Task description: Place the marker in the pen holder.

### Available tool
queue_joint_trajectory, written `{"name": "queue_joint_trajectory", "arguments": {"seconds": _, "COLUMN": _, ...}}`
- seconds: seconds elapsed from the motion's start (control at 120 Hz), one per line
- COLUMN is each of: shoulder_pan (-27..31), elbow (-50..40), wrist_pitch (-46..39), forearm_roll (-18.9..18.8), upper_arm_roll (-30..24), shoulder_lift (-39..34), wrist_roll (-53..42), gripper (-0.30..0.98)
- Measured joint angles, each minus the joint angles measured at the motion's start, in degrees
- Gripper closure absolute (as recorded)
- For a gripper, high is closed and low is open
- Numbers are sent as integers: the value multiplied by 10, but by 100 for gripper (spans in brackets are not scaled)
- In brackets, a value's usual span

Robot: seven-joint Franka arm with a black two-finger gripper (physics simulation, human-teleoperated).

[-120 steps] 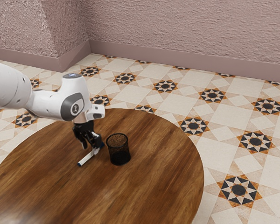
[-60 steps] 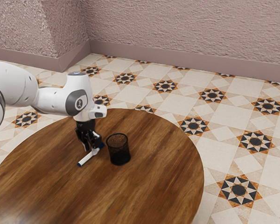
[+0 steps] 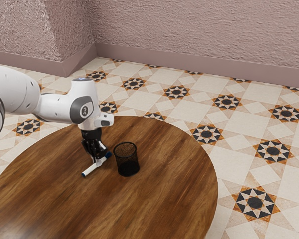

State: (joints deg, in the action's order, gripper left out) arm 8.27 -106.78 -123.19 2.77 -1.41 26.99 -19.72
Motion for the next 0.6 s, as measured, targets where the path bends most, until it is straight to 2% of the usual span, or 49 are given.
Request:
{"name": "queue_joint_trajectory", "arguments": {"seconds": 0.192, "shoulder_pan": -7, "elbow": -24, "wrist_pitch": -33, "forearm_roll": -20, "upper_arm_roll": -2, "shoulder_lift": -84, "wrist_roll": 5, "gripper": 79}}
{"name": "queue_joint_trajectory", "arguments": {"seconds": 0.275, "shoulder_pan": -17, "elbow": -49, "wrist_pitch": -92, "forearm_roll": -43, "upper_arm_roll": -12, "shoulder_lift": -129, "wrist_roll": 7, "gripper": 79}}
{"name": "queue_joint_trajectory", "arguments": {"seconds": 0.417, "shoulder_pan": -31, "elbow": -111, "wrist_pitch": -240, "forearm_roll": -99, "upper_arm_roll": -45, "shoulder_lift": -211, "wrist_roll": 14, "gripper": 79}}
{"name": "queue_joint_trajectory", "arguments": {"seconds": 0.6, "shoulder_pan": -57, "elbow": -241, "wrist_pitch": -346, "forearm_roll": -117, "upper_arm_roll": -98, "shoulder_lift": -332, "wrist_roll": 44, "gripper": 79}}
